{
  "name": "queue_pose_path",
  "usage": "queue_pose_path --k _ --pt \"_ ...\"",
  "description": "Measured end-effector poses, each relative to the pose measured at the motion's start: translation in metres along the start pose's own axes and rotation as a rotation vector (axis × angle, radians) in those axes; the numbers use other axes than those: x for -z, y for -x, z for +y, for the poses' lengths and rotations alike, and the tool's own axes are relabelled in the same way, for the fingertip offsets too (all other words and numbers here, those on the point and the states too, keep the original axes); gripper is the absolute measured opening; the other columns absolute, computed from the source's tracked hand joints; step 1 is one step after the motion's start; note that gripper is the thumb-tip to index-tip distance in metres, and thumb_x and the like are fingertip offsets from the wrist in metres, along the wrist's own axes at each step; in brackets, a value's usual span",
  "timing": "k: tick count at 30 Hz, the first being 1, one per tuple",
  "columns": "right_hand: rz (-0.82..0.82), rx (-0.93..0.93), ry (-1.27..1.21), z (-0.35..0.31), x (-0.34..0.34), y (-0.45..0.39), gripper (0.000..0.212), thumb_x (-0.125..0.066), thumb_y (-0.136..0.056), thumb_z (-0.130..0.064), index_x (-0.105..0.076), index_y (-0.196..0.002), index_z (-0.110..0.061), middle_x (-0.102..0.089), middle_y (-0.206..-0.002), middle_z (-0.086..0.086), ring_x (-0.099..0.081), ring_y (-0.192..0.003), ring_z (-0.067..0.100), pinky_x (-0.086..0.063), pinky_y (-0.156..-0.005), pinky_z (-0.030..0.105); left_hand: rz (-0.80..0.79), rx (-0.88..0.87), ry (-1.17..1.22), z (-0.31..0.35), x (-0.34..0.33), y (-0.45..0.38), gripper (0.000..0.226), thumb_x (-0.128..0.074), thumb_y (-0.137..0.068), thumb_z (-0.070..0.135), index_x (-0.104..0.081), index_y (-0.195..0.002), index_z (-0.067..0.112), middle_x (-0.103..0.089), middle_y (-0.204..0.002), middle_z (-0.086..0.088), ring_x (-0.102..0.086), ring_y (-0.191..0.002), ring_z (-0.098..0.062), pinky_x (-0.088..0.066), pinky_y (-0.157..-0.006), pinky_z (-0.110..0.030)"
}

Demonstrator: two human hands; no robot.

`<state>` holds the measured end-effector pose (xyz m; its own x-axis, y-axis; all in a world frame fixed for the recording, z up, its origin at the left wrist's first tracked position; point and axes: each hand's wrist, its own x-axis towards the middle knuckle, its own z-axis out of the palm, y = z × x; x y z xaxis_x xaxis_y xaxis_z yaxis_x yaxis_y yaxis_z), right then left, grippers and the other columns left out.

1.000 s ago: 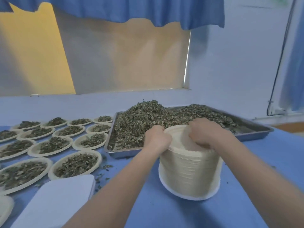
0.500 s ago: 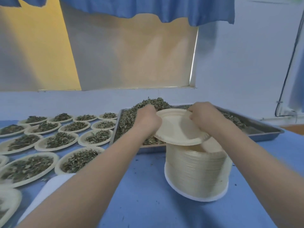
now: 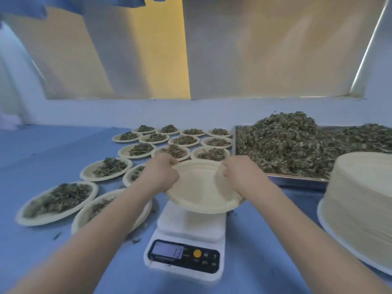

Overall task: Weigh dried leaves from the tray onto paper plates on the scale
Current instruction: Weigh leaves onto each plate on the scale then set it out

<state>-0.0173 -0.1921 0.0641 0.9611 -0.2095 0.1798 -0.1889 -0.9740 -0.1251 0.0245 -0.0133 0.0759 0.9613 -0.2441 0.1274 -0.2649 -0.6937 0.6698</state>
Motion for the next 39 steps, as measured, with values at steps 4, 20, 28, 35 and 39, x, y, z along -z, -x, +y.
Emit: queue_pose_path --k 4,20,28,35,39 --pt "-0.047 0.0 0.041 -0.021 -0.027 0.001 0.02 -0.043 -0.093 0.0 -0.059 -0.104 -0.004 -0.061 -0.098 0.013 -0.061 -0.095 0.029 -0.04 -0.066 0.031 0.014 0.089 0.05 -0.04 -0.008 0.0 0.039 -0.058 -0.085 0.007 -0.058 -0.124 0.016 -0.059 -0.122 -0.005 -0.059 -0.1 -0.02 -0.048 -0.073 -0.027" --pt "0.073 -0.124 -1.111 -0.011 -0.044 0.025 0.088 -0.03 -0.071 -0.08 -0.01 -0.149 -0.046 -0.009 -0.155 -0.025 -0.008 -0.143 0.0 -0.01 -0.116 0.036 0.25 -0.128 0.649 -0.081 -0.034 0.025 0.05 -0.05 -0.091 0.049 -0.042 -0.14 0.039 -0.045 -0.136 0.028 -0.041 -0.107 0.026 -0.032 -0.083 -0.003" --pt "0.116 -0.101 -1.264 -0.01 -0.047 0.032 0.078 -0.029 -0.071 -0.079 -0.03 -0.143 -0.05 -0.027 -0.128 -0.039 -0.023 -0.124 -0.012 -0.016 -0.103 0.026 0.307 -0.229 0.95 -0.082 -0.043 0.047 0.045 -0.045 -0.087 0.043 -0.053 -0.129 0.029 -0.056 -0.134 0.013 -0.049 -0.126 -0.002 -0.036 -0.111 -0.036" --pt "0.173 -0.13 -1.357 -0.007 -0.046 0.031 0.057 -0.035 -0.085 -0.069 -0.046 -0.136 -0.046 -0.041 -0.139 -0.026 -0.036 -0.127 -0.002 -0.025 -0.092 0.022 0.496 -0.437 0.915 -0.088 -0.045 0.061 0.041 -0.039 -0.087 0.039 -0.056 -0.121 0.023 -0.061 -0.127 -0.003 -0.057 -0.119 -0.02 -0.045 -0.098 -0.039" --pt "0.196 -0.08 -1.329 -0.008 -0.048 0.031 0.047 -0.037 -0.092 -0.059 -0.049 -0.135 -0.042 -0.044 -0.136 -0.027 -0.038 -0.125 -0.008 -0.024 -0.1 0.022 0.511 -0.459 0.948 -0.086 -0.042 0.062 0.036 -0.038 -0.089 0.03 -0.055 -0.12 0.022 -0.061 -0.125 -0.007 -0.058 -0.117 -0.022 -0.046 -0.095 -0.036"
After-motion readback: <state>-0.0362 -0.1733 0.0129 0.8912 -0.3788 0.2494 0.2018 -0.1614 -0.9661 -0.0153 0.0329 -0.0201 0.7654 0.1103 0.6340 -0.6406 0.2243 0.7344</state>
